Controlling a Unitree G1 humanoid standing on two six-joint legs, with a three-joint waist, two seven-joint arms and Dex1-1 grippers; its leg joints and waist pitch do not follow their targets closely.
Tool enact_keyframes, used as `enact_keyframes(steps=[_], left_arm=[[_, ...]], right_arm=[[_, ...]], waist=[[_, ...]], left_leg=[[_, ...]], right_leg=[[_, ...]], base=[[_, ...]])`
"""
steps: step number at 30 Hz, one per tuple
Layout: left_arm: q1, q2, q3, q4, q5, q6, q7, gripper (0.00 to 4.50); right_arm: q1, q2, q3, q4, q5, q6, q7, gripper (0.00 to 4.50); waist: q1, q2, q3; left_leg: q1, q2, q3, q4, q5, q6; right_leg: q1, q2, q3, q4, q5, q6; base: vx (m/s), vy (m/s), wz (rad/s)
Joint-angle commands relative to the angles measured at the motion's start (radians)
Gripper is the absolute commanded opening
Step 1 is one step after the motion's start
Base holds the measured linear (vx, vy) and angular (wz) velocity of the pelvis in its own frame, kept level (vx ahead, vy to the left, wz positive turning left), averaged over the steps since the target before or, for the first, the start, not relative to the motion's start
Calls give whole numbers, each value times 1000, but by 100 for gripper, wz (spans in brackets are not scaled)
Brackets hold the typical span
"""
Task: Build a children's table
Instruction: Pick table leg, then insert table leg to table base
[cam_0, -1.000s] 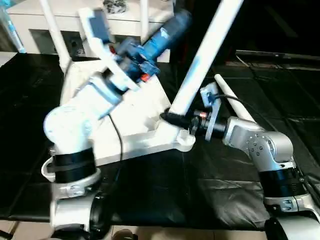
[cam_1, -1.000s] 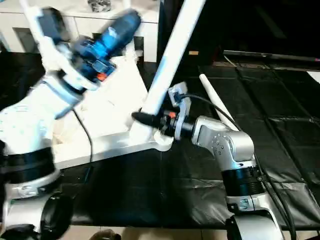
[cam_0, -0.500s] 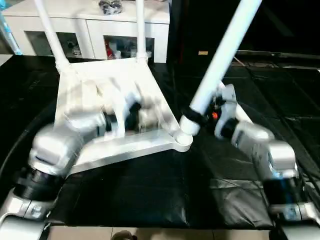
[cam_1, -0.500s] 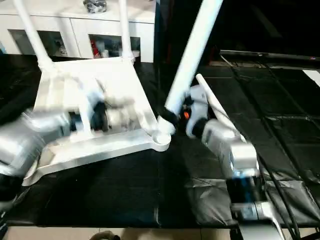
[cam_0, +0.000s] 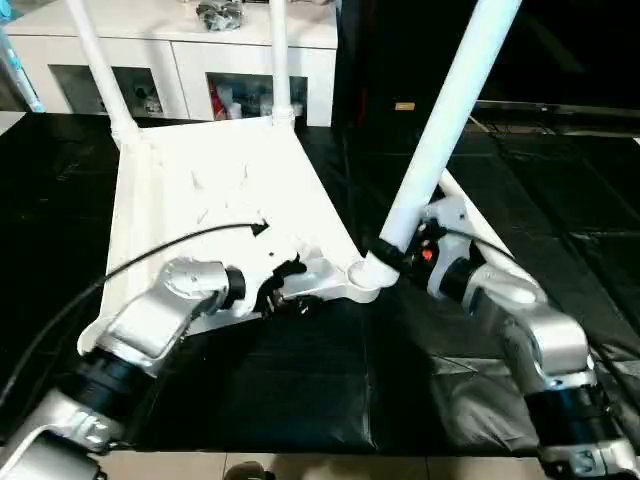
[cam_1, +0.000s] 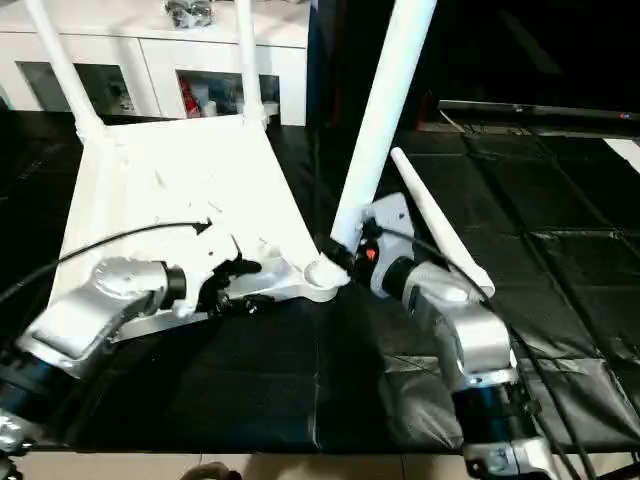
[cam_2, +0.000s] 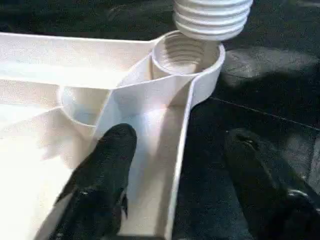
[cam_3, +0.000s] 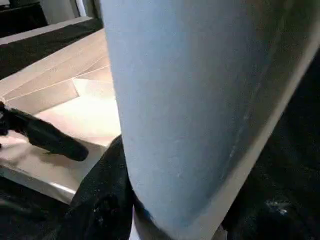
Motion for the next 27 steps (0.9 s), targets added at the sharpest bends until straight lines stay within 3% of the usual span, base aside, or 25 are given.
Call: enact_keyframes(steps=[1, 5, 6, 8, 9, 10, 11, 13, 20, 21, 27], left_arm=[[-26, -12, 8, 49, 23, -41, -11, 279], [-59, -32, -12, 147, 53, -103, -51, 242], [-64, -34, -12, 155, 53, -105, -55, 242], [-71, -38, -12, 170, 56, -110, -63, 208], [-82, -41, -14, 194, 63, -121, -70, 208], [-87, -43, -15, 205, 65, -125, -76, 203], [-98, -47, -15, 233, 70, -138, -88, 203], [-107, -49, -17, 250, 73, -145, -96, 180], [-160, -53, -30, 341, 93, -163, -190, 112], [-171, -51, -36, 350, 94, -147, -230, 107], [-182, -58, -35, 379, 105, -139, -261, 59]], right_arm=[[-2, -2, -4, -16, -5, -13, -4, 193], [-2, -5, -7, -23, -5, -10, -7, 193], [-2, -6, -8, -23, -5, -10, -6, 193], [-3, -7, -9, -22, -6, -11, -5, 193], [0, -10, -9, -26, -8, -11, -4, 193], [2, -11, -9, -29, -8, -10, -4, 193], [7, -14, -10, -36, -8, -8, -3, 193], [11, -16, -11, -41, -8, -7, -3, 193], [22, -29, -5, -52, -5, 1, 13, 193], [22, -33, 1, -52, -6, 4, 20, 193], [26, -38, 10, -60, -5, 10, 30, 193]], waist=[[-5, 9, -76], [-4, 10, -78], [-3, 16, -80], [-5, 12, -79], [-6, 21, -79], [-6, 16, -79], [-5, 22, -80], [-5, 18, -80], [-4, 19, -78], [-4, 24, -78], [-4, 22, -79]], left_leg=[[24, 42, -20, -71, -228, -34], [22, 41, -20, -70, -210, -29], [23, 44, -22, -70, -211, -33], [23, 45, -22, -71, -217, -33], [24, 45, -22, -70, -222, -35], [24, 43, -21, -69, -223, -33], [24, 43, -21, -69, -221, -34], [25, 44, -22, -70, -229, -34], [25, 44, -22, -71, -237, -29], [26, 45, -23, -70, -236, -30], [25, 46, -22, -69, -232, -25]], right_leg=[[48, -93, 63, -85, -285, -100], [49, -93, 63, -83, -263, -97], [50, -95, 63, -78, -245, -106], [50, -95, 62, -79, -239, -112], [49, -95, 63, -79, -234, -118], [50, -94, 63, -80, -230, -119], [50, -94, 63, -79, -224, -123], [52, -96, 63, -79, -227, -125], [53, -98, 63, -85, -255, -123], [52, -99, 63, -83, -251, -128], [53, -99, 62, -82, -241, -140]], base=[[0, 0, 0], [0, 0, 0], [0, 0, 0], [0, 0, 0], [0, 0, 0], [0, 0, 0], [0, 0, 0], [0, 0, 0], [0, 0, 0], [0, 0, 0], [0, 0, 0]])
